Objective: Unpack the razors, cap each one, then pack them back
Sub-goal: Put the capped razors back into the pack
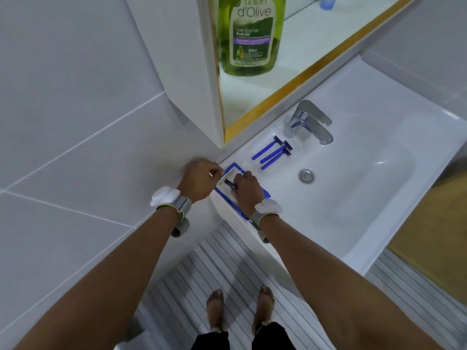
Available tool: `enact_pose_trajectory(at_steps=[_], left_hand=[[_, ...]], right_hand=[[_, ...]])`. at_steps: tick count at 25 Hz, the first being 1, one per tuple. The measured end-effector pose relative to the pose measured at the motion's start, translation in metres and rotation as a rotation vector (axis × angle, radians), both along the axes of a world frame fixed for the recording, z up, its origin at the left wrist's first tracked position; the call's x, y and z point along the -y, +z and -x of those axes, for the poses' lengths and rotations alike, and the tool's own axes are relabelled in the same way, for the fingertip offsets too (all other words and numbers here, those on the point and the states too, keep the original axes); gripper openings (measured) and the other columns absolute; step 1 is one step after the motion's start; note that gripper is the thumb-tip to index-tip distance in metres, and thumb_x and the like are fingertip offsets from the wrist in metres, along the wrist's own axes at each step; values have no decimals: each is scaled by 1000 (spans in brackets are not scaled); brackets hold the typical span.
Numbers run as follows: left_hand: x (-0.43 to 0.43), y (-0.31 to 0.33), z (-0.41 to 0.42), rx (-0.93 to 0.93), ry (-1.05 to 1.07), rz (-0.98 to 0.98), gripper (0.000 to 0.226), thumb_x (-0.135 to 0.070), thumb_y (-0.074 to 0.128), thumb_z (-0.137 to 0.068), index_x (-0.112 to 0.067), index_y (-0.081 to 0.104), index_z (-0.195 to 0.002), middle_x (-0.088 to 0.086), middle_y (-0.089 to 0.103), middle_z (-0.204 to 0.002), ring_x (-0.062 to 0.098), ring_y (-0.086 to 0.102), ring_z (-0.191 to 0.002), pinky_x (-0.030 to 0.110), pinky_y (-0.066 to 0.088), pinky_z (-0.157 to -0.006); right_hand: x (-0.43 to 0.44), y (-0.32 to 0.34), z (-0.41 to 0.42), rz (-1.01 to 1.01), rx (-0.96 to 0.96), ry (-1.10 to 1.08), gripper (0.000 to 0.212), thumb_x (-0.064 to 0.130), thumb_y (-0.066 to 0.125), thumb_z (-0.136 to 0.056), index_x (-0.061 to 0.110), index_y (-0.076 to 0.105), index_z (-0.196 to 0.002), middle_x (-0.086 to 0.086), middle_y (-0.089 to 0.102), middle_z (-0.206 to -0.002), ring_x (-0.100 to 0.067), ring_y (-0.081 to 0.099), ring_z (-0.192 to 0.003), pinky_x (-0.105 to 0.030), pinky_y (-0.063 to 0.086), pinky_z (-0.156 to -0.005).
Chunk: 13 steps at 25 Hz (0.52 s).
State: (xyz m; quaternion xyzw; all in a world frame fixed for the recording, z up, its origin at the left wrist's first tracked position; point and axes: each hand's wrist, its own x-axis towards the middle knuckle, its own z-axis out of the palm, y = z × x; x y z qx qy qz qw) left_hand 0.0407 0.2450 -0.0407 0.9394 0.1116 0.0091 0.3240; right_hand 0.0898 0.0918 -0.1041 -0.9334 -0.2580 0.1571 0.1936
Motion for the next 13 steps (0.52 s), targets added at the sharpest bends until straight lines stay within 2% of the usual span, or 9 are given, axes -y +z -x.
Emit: enact_pose_trajectory(at_steps=[3,7,9,11,13], left_hand=[[-5,-2,-4,25,-66,0,14,-18,66,-90,-10,78,-90,6,76,-85,12,62,-70,26,55,-73],[-11,-10,-6,-9,-101,14,16,-24,66,-88,-15,78,-88,1,76,-82,17,67,-73,33,58,-74],[-9,-11,-7,-41,-111,9,16,-27,65,-88,-16,78,-89,0,75,-83,18,67,-76,33,57,-76],[-9,-9,-7,-60,-127,-1,17,-28,65,-89,-16,77,-89,0,75,-85,19,67,-78,32,57,-78],[-9,-7,-7,-55,-138,9,17,-27,64,-89,-15,77,-89,1,75,-86,20,67,-79,33,56,-79]], right_hand=[[-4,-2,1,18,-3,-22,24,12,54,-90,-1,55,-110,-22,50,-114,-37,53,-98,-40,45,-77],[-7,-5,6,48,58,-64,17,0,48,-88,-2,57,-102,-22,52,-108,-37,54,-92,-37,38,-65],[-8,-6,8,62,72,-97,17,-2,46,-87,-2,58,-100,-20,53,-105,-36,55,-89,-37,42,-64],[-10,-6,9,49,70,-113,18,1,47,-89,0,62,-99,-18,54,-103,-36,56,-89,-38,48,-69],[-11,-6,10,33,67,-126,19,4,49,-90,1,65,-101,-17,55,-103,-34,56,-92,-34,45,-70]])
